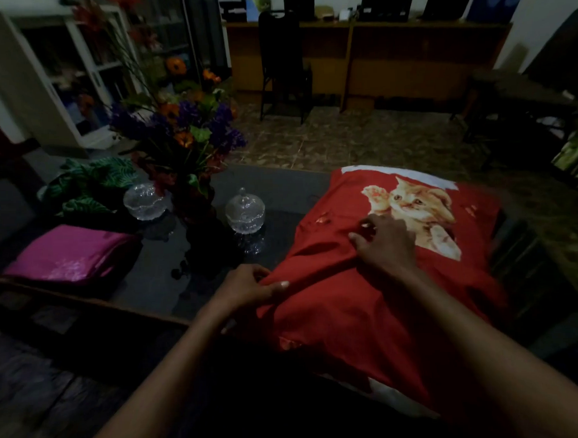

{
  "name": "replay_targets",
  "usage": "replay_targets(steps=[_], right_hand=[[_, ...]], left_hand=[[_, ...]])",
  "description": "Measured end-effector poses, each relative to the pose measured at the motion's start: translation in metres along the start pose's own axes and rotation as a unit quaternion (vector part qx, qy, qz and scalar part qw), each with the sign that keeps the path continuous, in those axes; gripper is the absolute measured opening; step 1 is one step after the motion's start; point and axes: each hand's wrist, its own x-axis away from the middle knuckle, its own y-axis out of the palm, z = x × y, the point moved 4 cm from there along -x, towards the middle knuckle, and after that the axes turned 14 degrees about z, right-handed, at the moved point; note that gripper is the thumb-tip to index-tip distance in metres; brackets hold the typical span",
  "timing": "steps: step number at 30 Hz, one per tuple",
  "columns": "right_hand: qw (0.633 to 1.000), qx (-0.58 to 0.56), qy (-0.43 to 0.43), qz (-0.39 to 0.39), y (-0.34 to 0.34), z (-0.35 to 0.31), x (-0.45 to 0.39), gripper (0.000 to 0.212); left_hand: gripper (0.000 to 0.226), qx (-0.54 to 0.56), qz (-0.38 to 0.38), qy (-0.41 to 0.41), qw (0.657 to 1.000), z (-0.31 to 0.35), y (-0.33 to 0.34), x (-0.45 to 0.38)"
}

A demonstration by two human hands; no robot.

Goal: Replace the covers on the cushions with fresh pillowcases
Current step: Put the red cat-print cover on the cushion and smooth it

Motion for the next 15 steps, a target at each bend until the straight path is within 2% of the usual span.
replay_targets(steps=[3, 5, 7, 10, 12, 15], right_hand=[[0.999, 0.025, -0.008, -0.024, 0.009, -0.007, -0.002, 0.018], [0.999, 0.03, 0.03, -0.011, 0.004, -0.003, -0.008, 0.019], [0.997, 0.045, 0.069, 0.007, -0.004, -0.003, -0.014, 0.02], [0.997, 0.033, 0.065, 0.001, -0.004, -0.022, -0.015, 0.023], [0.999, 0.004, 0.048, -0.013, 0.004, -0.041, -0.015, 0.024], [0.995, 0.007, 0.023, -0.094, 0.032, -0.061, -0.014, 0.045]], left_hand=[[0.047, -0.054, 0.039, 0.014, 0.998, 0.003, 0.007, -0.001], [0.052, -0.062, 0.046, 0.007, 0.997, 0.001, 0.01, -0.001], [0.049, -0.051, 0.042, 0.003, 0.998, 0.0, 0.01, 0.0], [0.042, -0.049, 0.036, 0.014, 0.998, -0.001, 0.01, 0.001], [0.056, -0.069, 0.022, -0.006, 0.997, -0.007, 0.012, 0.002], [0.072, -0.073, -0.008, -0.035, 0.997, -0.019, 0.014, 0.006]])
